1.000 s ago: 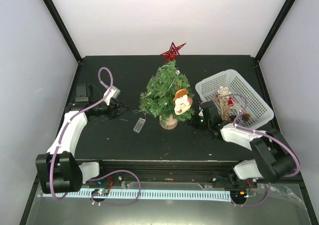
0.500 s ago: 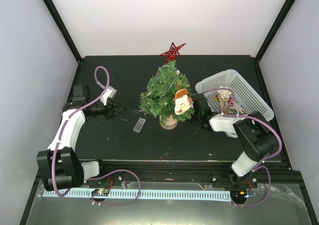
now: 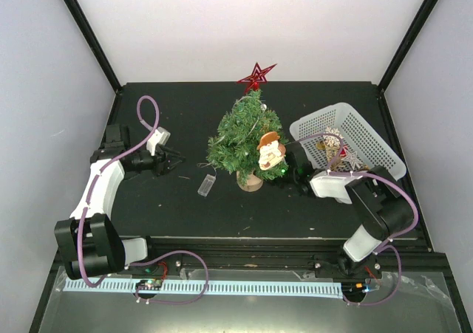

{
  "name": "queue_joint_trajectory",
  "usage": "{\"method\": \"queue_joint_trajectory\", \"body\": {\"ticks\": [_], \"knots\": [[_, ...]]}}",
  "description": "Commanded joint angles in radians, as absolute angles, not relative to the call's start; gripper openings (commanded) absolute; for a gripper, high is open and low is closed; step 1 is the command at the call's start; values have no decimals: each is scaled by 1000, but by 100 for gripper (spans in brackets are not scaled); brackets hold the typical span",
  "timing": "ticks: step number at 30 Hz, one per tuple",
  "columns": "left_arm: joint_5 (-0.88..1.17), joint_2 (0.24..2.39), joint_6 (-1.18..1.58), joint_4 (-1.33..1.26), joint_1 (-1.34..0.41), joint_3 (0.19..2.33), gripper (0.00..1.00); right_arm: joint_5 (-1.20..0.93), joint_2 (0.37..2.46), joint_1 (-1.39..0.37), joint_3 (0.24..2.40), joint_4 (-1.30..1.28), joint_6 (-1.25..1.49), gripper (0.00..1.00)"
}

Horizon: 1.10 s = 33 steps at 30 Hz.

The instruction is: Decorate the small christmas tree

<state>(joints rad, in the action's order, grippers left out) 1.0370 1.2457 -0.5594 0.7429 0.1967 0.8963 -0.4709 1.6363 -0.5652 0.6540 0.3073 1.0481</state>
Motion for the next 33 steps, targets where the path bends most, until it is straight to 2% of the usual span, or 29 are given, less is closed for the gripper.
{"method": "queue_joint_trajectory", "body": {"ticks": [1,24,33], "knots": [[1081,1246,-592,765,206,934,41,-486,1605,-568,622,257,1017,1],[1079,1208,-606,796,215,929,44,-606,1487,-567,525,158,938,1],[1083,1213,-603,790,215,927,45,-669,1600,-572,516,301,988,1]]}}
